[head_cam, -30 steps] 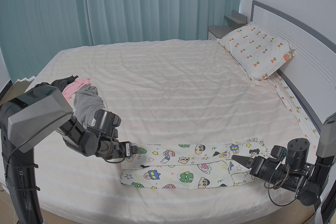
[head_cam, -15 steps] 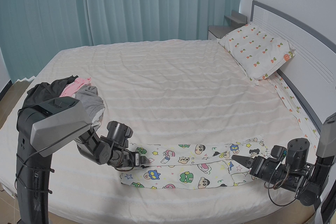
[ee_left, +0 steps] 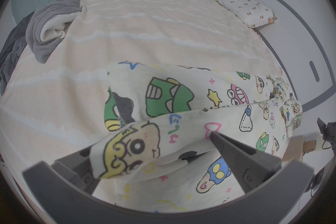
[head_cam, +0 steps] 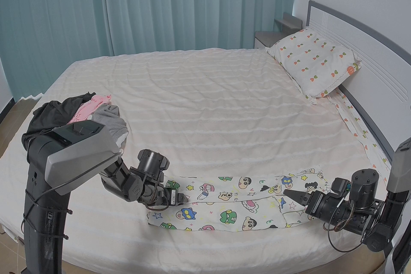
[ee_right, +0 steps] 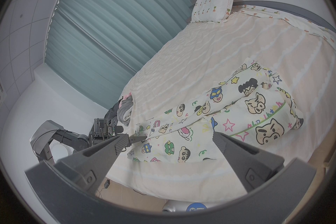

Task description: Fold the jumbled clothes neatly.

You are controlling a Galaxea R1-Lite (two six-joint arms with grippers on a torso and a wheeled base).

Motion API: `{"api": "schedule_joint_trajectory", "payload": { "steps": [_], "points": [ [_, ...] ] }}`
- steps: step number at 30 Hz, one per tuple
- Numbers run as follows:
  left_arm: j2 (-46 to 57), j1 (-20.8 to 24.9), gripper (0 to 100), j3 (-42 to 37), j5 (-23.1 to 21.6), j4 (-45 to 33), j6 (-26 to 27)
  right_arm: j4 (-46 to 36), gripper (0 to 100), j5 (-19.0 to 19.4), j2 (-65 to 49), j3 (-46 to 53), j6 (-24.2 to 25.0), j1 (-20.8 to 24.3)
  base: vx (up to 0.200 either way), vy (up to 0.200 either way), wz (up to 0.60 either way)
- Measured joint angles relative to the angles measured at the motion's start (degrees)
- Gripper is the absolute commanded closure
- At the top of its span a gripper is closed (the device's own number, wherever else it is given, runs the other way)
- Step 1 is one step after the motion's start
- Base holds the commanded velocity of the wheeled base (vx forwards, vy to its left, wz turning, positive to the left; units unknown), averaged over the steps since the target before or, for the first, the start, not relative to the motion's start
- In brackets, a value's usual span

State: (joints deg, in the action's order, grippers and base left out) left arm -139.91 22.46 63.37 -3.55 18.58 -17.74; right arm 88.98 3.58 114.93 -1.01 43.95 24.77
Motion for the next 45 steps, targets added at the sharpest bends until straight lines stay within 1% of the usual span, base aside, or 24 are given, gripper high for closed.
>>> {"api": "schedule_joint_trajectory", "payload": {
  "steps": [4, 5, 13, 28, 40, 45],
  "points": [
    [-0.16, 0.12, 0, 0.39, 0.07, -0.79, 0.01, 0.0, 0, -0.02, 0.0, 0.0, 0.0, 0.0, 0.0, 0.0, 0.0],
    [-0.17, 0.17, 100, 0.46, 0.27, -1.34, 0.06, 0.0, 0, -0.02, 0.0, 0.0, 0.0, 0.0, 0.0, 0.0, 0.0],
    [-0.22, 0.11, 100, 0.69, 2.38, -3.19, 0.72, 0.0, 0, -0.02, 0.0, 0.0, 0.0, 0.0, 0.0, 0.0, 0.0],
    [0.63, -1.34, 100, -0.77, 2.54, -3.45, 0.26, 0.0, 0, -0.02, 0.0, 0.0, 0.0, -0.09, 0.0, 0.0, 0.0],
    [4.79, -6.08, 100, -3.28, 2.1, -4.3, 0.66, 0.0, 0, 0.0, -0.02, 0.0, 0.0, -0.11, 0.0, 0.0, 0.0],
    [6.78, -8.44, 100, -3.83, 0.68, -6.88, 0.74, 0.0, 0, 0.0, -0.02, 0.0, 0.0, -0.11, 0.0, 0.0, 0.0]
  ]
}}
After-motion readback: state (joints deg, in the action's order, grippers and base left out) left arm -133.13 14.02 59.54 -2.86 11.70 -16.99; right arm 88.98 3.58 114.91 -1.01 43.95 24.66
